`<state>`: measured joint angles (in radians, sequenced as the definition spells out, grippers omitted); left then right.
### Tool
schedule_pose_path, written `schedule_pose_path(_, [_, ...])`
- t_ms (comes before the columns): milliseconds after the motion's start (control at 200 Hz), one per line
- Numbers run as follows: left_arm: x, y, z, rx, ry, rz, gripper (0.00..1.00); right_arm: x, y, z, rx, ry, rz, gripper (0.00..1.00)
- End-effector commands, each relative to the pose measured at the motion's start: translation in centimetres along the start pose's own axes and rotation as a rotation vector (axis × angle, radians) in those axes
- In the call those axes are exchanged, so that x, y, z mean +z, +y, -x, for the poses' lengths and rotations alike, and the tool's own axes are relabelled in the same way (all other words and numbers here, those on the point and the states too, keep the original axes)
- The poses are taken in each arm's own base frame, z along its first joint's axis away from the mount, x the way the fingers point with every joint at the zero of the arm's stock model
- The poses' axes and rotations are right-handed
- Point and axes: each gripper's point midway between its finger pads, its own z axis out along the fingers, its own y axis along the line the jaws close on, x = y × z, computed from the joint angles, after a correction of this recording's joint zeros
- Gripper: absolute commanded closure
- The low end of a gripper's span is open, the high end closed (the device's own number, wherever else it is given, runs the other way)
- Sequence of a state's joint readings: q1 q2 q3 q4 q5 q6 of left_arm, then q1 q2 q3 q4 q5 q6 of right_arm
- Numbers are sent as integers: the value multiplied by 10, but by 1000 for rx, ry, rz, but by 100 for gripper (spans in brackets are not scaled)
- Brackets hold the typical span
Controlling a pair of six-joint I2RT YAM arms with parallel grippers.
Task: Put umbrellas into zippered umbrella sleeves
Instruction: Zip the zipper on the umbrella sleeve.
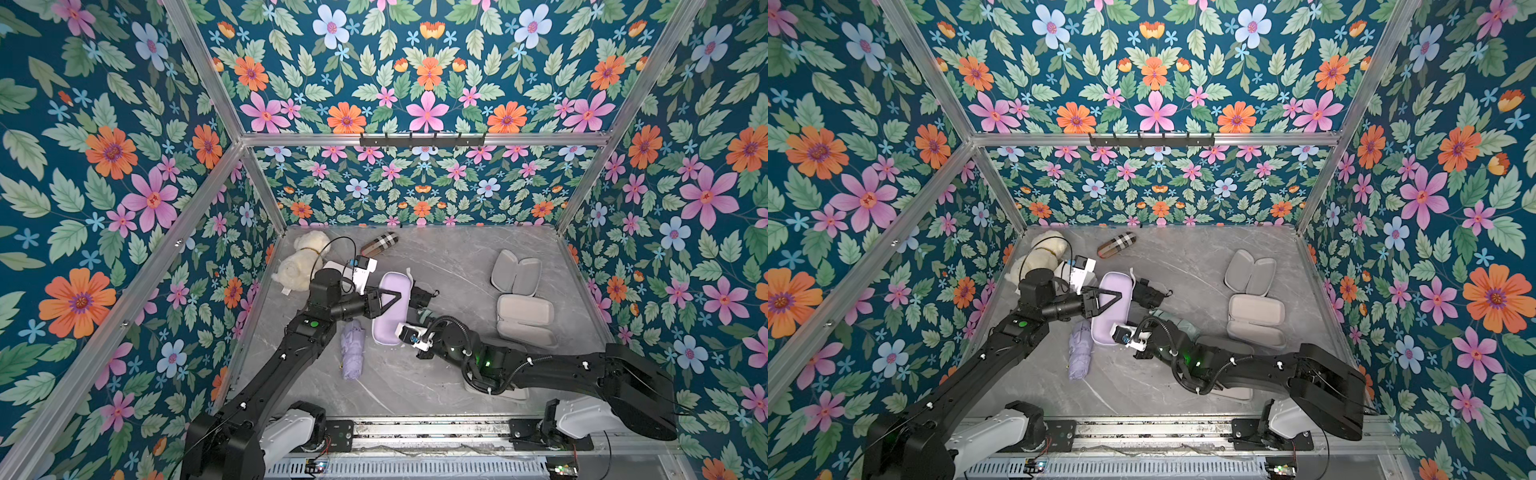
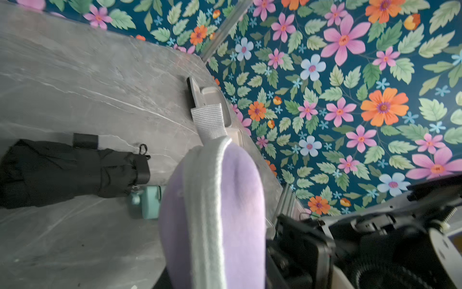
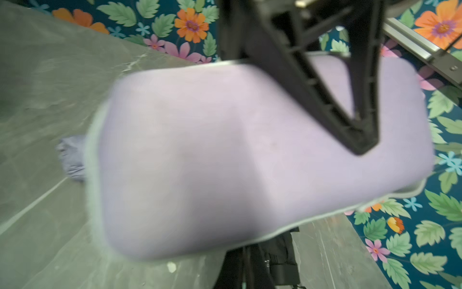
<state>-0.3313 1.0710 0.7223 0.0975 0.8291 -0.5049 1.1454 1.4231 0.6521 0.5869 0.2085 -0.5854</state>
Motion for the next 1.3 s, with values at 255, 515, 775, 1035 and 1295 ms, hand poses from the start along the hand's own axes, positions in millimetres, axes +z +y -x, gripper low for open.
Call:
schedule_pose_path(255, [-21,20,55,-48,-349,34,91,-2,65,17,140,-44,177,100])
schedule_pose_path(515, [-51,54,60,-212,-652,127,95,7,57,55,539,-87,219,100])
schedule_pose_path(775, [-74,77,43,-353,-872,228,95,30,46,76,886,-40,198,94])
schedule_pose_path(1035, [-87,75,48,-363,-922,249,91,2,-2,1,1344,186,198,43])
schedule_pose_path(1295, [-74,52,51,-414,-970,166,83,3,-52,34,1692,-51,427,24])
